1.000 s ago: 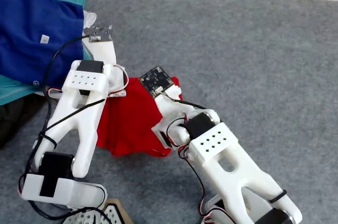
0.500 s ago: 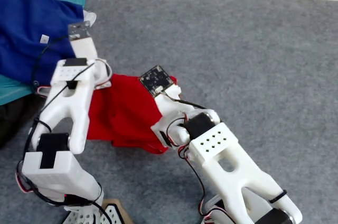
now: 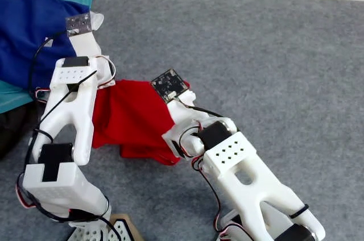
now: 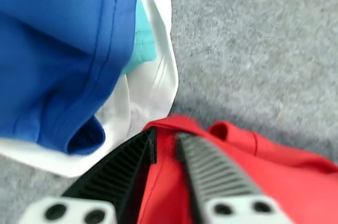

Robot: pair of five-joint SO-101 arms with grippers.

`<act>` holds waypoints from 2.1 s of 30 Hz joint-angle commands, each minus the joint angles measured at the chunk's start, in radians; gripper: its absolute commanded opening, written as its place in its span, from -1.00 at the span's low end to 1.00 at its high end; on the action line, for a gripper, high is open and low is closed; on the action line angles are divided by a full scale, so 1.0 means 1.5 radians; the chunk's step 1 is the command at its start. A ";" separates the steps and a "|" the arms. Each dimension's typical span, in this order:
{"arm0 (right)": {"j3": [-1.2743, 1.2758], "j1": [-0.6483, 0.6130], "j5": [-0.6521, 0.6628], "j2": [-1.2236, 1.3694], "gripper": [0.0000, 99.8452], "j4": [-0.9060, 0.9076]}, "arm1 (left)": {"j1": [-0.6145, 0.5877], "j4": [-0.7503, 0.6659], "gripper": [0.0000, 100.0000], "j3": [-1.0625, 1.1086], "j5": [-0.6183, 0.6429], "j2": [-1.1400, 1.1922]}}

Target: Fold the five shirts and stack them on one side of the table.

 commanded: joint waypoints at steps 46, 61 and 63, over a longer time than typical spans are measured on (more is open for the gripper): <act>0.044 0.078 -0.162 -0.002 -0.96 -0.099 | 0.069 0.262 -0.35 0.012 0.054 -0.001; 0.080 0.082 -0.162 -0.001 -0.74 -0.181 | 0.011 0.210 -0.35 0.066 0.045 -0.002; 0.083 0.090 -0.162 0.001 -0.74 -0.185 | 0.011 0.210 -0.35 0.067 0.021 -0.002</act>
